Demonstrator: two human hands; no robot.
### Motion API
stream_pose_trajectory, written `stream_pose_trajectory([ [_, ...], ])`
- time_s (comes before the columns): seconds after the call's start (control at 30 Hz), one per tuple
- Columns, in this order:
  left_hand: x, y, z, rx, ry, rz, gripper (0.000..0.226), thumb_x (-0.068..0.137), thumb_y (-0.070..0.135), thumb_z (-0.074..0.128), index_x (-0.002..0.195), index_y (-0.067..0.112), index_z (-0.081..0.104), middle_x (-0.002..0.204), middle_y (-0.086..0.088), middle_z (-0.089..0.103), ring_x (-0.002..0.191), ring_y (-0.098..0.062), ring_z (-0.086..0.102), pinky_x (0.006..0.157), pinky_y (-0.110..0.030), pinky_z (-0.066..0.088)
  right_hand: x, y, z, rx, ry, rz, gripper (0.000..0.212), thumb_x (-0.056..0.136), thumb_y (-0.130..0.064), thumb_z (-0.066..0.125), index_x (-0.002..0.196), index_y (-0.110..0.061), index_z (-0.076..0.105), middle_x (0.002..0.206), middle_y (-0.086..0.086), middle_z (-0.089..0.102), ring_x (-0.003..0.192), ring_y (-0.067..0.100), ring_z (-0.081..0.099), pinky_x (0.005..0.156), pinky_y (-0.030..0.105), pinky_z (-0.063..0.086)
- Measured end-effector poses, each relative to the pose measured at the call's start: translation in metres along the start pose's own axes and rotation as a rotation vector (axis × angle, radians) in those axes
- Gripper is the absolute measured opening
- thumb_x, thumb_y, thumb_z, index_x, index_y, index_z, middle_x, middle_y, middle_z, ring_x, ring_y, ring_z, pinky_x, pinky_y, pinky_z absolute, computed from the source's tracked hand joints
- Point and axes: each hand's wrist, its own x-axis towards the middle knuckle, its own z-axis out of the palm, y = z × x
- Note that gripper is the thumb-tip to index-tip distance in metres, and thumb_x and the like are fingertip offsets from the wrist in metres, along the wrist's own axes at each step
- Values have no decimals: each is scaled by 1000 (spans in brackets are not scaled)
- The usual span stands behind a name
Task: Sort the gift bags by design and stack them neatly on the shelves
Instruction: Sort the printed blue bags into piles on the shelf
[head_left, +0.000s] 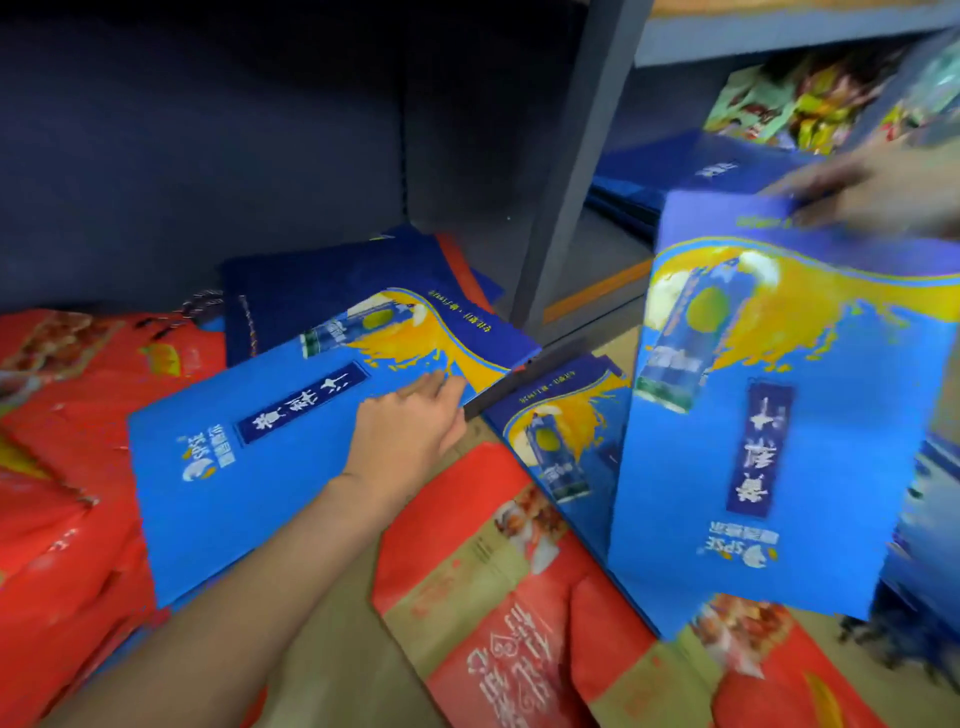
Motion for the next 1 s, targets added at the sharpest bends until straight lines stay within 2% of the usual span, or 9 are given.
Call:
stream_pose_trajectory([
  [0.1, -5, 9, 6, -15, 58, 51, 36, 73, 31, 39, 75, 17, 72, 75, 5, 72, 52, -11, 66, 32, -16, 34, -18, -3, 70, -203, 88, -59, 34, 85, 3, 56, 119, -2, 61, 112, 31, 58, 104, 43, 54, 89, 38, 37],
  [0.3, -23, 7, 17, -107, 140, 167, 30, 78, 24, 44, 75, 15, 73, 79, 2, 74, 62, -12, 71, 36, -21, 44, -95, 74, 184, -13, -197, 387, 55, 89, -19, 60, 138, -5, 38, 135, 27, 41, 129, 35, 37, 101, 32, 28],
  [0.4, -32, 27, 13, -227, 225, 303, 23, 84, 20, 50, 80, 15, 73, 87, 0, 75, 77, -11, 72, 55, -26, 56, -145, 103, 228, 189, -338, 662, 75, 83, -33, 68, 141, -3, 30, 140, 26, 36, 130, 36, 36, 102, 38, 35],
  [0.53, -40, 59, 21, -371, 86, 542, 8, 87, 20, 49, 94, 19, 51, 81, 4, 73, 76, -10, 71, 68, -25, 58, -176, 104, 263, 201, -411, 716, 89, 75, -38, 74, 142, -8, 24, 140, 25, 31, 130, 35, 35, 99, 33, 34],
  [0.67, -30, 63, 38, -269, -224, 185, 38, 79, 30, 44, 115, 20, 50, 106, -5, 70, 99, -20, 67, 73, -32, 56, -177, 109, 264, 278, -273, 697, 80, 74, -14, 77, 138, -9, 30, 124, 25, 47, 114, 34, 47, 81, 33, 36],
  [0.73, -27, 52, 44, -66, -541, 46, 61, 89, 46, 45, 143, 19, 31, 151, -9, 31, 139, -29, 29, 106, -45, 33, -177, 118, 249, 421, -164, 729, 71, 74, 3, 70, 136, -8, 37, 112, 20, 51, 98, 31, 52, 77, 37, 39],
  [0.8, -32, 35, 52, 31, -741, -49, 81, 88, 55, 49, 150, 25, 8, 158, -6, -6, 144, -34, -5, 112, -55, 10, -176, 130, 223, 452, -49, 711, 69, 75, 12, 63, 136, -7, 38, 116, 22, 53, 102, 34, 53, 83, 41, 41],
  [0.9, -30, 14, 51, 106, -572, -120, 101, 70, 49, 74, 149, 18, 20, 155, -22, 4, 141, -45, 4, 106, -66, 11, -171, 143, 173, 212, -13, 632, 68, 78, 13, 58, 139, -10, 38, 124, 27, 51, 109, 40, 52, 84, 39, 40],
  [1.0, -17, -5, 48, 130, -606, -371, 102, 78, 50, 66, 151, 19, 1, 154, -21, 5, 139, -41, 13, 110, -57, 12, -155, 140, 153, 121, -80, 564, 69, 81, 13, 51, 142, -15, 35, 120, 25, 47, 108, 41, 51, 83, 39, 41],
])
